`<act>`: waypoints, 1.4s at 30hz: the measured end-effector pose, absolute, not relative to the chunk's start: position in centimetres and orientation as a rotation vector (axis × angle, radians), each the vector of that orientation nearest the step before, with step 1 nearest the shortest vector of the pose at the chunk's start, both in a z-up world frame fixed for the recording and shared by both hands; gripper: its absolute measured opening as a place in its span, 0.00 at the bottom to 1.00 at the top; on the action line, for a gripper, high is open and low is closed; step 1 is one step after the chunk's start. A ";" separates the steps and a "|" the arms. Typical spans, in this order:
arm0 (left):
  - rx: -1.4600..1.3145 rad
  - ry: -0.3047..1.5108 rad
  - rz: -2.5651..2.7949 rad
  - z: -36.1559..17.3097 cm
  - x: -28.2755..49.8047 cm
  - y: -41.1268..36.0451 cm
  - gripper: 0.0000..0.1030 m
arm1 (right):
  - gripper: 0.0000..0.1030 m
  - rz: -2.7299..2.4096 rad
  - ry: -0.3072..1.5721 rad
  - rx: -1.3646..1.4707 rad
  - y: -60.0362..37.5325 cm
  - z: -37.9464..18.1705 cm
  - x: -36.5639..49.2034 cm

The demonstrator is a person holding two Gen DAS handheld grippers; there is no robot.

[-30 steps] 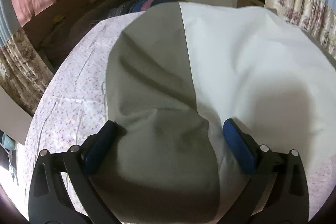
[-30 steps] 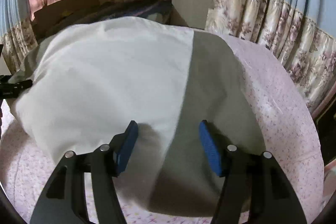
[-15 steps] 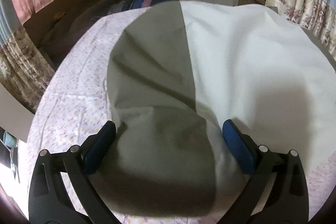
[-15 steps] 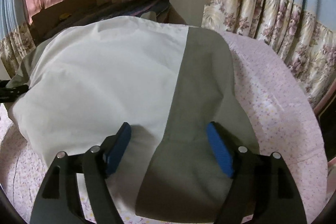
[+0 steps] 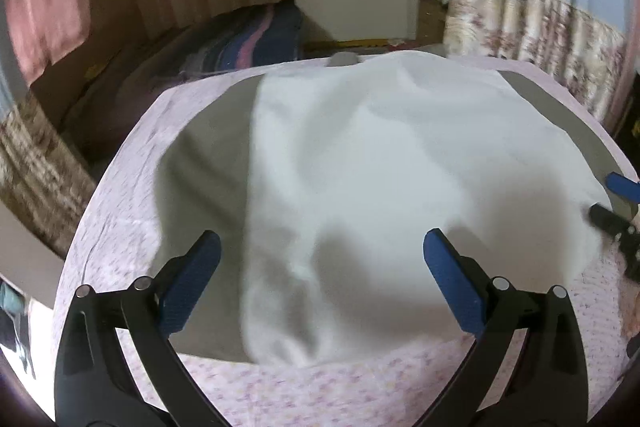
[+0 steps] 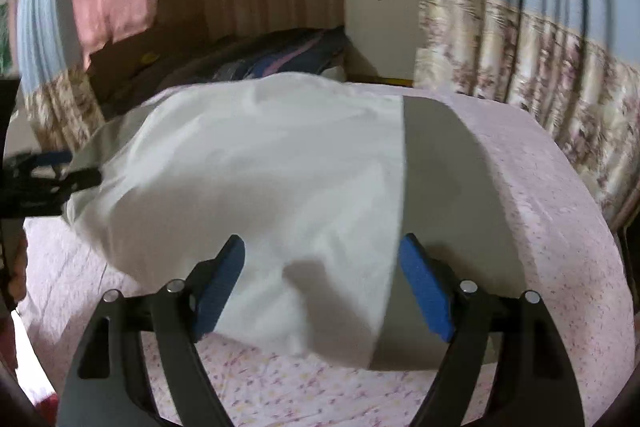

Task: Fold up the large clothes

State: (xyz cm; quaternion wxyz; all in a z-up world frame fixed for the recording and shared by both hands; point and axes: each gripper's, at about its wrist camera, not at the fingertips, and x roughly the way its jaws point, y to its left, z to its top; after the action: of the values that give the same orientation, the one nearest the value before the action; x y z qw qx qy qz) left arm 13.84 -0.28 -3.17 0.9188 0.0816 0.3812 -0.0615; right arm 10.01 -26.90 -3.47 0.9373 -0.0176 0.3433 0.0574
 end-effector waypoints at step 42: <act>0.146 0.860 -0.238 -6.9 16.0 -5.1 0.97 | 0.87 -0.101 0.707 0.599 -36.5 -8.6 7.5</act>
State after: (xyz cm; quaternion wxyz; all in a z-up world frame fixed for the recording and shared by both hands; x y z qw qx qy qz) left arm 15.98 -5.12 -6.89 0.8995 0.0707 0.4155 -0.1148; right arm 7.48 -36.49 -8.60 0.8934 0.2887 0.3408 -0.0487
